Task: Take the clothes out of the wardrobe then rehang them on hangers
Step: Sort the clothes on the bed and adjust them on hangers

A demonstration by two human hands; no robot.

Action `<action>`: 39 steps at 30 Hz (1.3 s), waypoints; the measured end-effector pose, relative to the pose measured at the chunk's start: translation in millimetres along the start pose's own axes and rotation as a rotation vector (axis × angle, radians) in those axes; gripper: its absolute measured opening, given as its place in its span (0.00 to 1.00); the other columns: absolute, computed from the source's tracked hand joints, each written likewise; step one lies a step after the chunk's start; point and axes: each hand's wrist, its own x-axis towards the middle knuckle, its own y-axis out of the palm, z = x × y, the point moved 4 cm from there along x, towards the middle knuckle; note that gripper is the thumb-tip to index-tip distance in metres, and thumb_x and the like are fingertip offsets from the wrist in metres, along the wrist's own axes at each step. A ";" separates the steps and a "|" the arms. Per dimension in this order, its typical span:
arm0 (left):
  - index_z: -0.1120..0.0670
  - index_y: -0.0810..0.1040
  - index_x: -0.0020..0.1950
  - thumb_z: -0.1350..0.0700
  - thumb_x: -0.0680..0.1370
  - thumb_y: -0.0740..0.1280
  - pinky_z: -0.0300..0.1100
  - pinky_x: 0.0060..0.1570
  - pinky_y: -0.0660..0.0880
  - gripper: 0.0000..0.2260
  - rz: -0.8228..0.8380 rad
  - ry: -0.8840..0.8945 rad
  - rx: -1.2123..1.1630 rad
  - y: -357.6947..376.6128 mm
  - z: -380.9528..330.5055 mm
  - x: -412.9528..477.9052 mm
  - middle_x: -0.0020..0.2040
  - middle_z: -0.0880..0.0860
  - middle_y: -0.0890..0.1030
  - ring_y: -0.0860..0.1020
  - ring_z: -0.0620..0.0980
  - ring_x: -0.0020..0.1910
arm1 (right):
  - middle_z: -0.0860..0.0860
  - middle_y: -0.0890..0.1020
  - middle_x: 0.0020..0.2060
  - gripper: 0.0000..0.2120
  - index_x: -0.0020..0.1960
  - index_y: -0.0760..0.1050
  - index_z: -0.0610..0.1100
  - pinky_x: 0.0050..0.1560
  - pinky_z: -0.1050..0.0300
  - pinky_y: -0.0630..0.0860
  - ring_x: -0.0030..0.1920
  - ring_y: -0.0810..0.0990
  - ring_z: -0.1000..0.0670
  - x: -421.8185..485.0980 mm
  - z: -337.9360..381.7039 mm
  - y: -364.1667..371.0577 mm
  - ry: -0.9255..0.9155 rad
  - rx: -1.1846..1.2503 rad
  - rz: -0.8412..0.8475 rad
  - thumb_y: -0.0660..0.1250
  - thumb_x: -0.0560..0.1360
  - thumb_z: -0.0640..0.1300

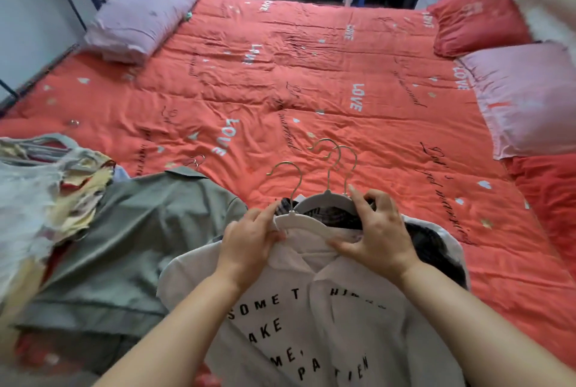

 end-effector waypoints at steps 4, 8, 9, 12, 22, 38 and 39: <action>0.55 0.75 0.66 0.49 0.70 0.64 0.53 0.43 0.73 0.25 -0.053 0.048 0.042 -58.3 22.5 12.0 0.45 0.58 0.80 0.80 0.61 0.42 | 0.41 0.71 0.53 0.47 0.70 0.67 0.42 0.58 0.43 0.70 0.54 0.72 0.39 15.8 53.2 -6.0 0.015 0.029 -0.073 0.78 0.57 0.59; 0.57 0.75 0.66 0.51 0.69 0.64 0.53 0.43 0.73 0.25 -0.046 0.096 0.034 -70.7 29.1 38.1 0.45 0.60 0.79 0.79 0.63 0.43 | 0.40 0.71 0.54 0.46 0.70 0.67 0.41 0.59 0.42 0.70 0.56 0.72 0.38 34.0 64.6 -7.9 0.056 0.018 -0.100 0.79 0.58 0.56; 0.56 0.74 0.66 0.51 0.70 0.64 0.53 0.44 0.73 0.25 -0.049 0.110 0.026 -68.5 29.7 46.2 0.46 0.61 0.79 0.79 0.63 0.44 | 0.40 0.71 0.54 0.46 0.70 0.68 0.41 0.58 0.42 0.70 0.56 0.72 0.37 39.6 61.9 -7.2 0.063 0.010 -0.112 0.79 0.58 0.56; 0.53 0.71 0.69 0.52 0.74 0.67 0.51 0.48 0.70 0.23 -0.046 0.119 0.024 -57.8 27.7 77.3 0.51 0.60 0.79 0.78 0.62 0.49 | 0.39 0.71 0.53 0.45 0.69 0.68 0.40 0.59 0.40 0.70 0.55 0.72 0.36 63.9 46.9 -5.6 0.084 0.004 -0.146 0.79 0.58 0.55; 0.48 0.65 0.72 0.50 0.76 0.66 0.47 0.54 0.66 0.25 0.155 0.005 0.098 38.1 67.1 206.6 0.58 0.57 0.75 0.74 0.58 0.59 | 0.41 0.70 0.55 0.45 0.71 0.66 0.43 0.61 0.45 0.68 0.57 0.70 0.39 166.7 -43.1 65.2 0.205 0.006 -0.032 0.78 0.59 0.56; 0.47 0.40 0.76 0.40 0.78 0.56 0.52 0.72 0.40 0.34 0.784 -0.291 0.387 211.8 155.0 131.2 0.77 0.53 0.38 0.40 0.54 0.76 | 0.49 0.42 0.76 0.32 0.76 0.44 0.56 0.73 0.44 0.45 0.75 0.41 0.45 98.6 -95.6 254.7 0.392 -0.121 0.702 0.52 0.78 0.62; 0.48 0.42 0.77 0.40 0.78 0.56 0.51 0.72 0.40 0.33 0.790 -0.273 0.396 211.3 154.4 125.2 0.77 0.54 0.40 0.41 0.54 0.76 | 0.49 0.42 0.76 0.30 0.76 0.45 0.56 0.73 0.44 0.45 0.75 0.40 0.45 92.0 -93.5 254.9 0.400 -0.109 0.709 0.51 0.78 0.61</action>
